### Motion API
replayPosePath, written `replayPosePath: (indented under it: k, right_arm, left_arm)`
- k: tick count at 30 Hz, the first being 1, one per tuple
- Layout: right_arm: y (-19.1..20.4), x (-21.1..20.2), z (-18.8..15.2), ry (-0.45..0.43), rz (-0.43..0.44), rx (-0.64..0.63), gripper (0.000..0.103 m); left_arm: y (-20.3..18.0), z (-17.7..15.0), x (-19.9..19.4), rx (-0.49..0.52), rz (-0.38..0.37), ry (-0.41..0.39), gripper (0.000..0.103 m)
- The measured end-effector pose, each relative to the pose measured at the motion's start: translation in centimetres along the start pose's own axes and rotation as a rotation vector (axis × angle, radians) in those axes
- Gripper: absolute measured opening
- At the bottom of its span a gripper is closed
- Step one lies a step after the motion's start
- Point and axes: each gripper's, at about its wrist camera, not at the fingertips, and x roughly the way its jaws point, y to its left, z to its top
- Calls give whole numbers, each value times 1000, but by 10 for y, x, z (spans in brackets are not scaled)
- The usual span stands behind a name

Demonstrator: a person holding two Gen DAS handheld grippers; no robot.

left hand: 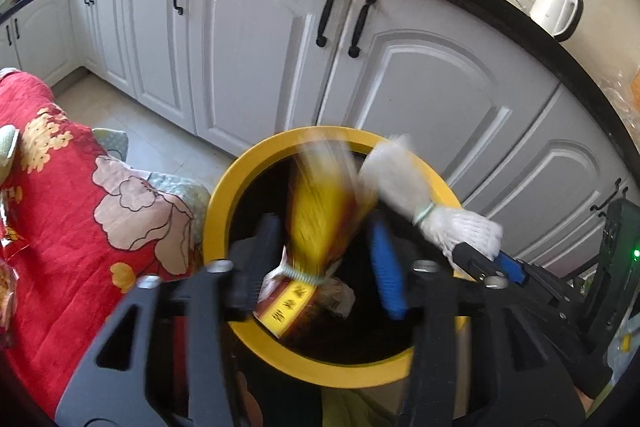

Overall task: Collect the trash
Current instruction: 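Open both tools to drop the wrapper and mesh bundle into the bin, then move both tools back over the table toward the remaining trash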

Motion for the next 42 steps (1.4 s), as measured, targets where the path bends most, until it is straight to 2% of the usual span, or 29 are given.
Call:
replayPosePath:
  k: [2, 3, 7, 9, 11, 22, 42]
  right_arm:
    - [-2, -1, -1, -2, -4, 6, 39]
    - [-3, -1, -1, -3, -7, 8, 39]
    - [-2, -5, 0, -11, -10, 9, 42]
    - [0, -7, 0, -16, -8, 6, 45]
    - [2, -9, 1, -24, -3, 5, 50]
    - [30, -29, 6, -72, 59, -31, 64]
    - [110, -60, 6, -92, 192, -140, 67]
  left_arm:
    - [4, 0, 0, -13, 2, 1, 54]
    - [5, 0, -1, -17, 6, 0, 61]
    - [12, 2, -7, -37, 17, -16, 75]
    - [15, 3, -13, -46, 28, -26, 87]
    - [18, 4, -17, -50, 32, -34, 91]
    - [45, 3, -53, -102, 69, -77, 92]
    - [105, -3, -123, -185, 161, -202, 92]
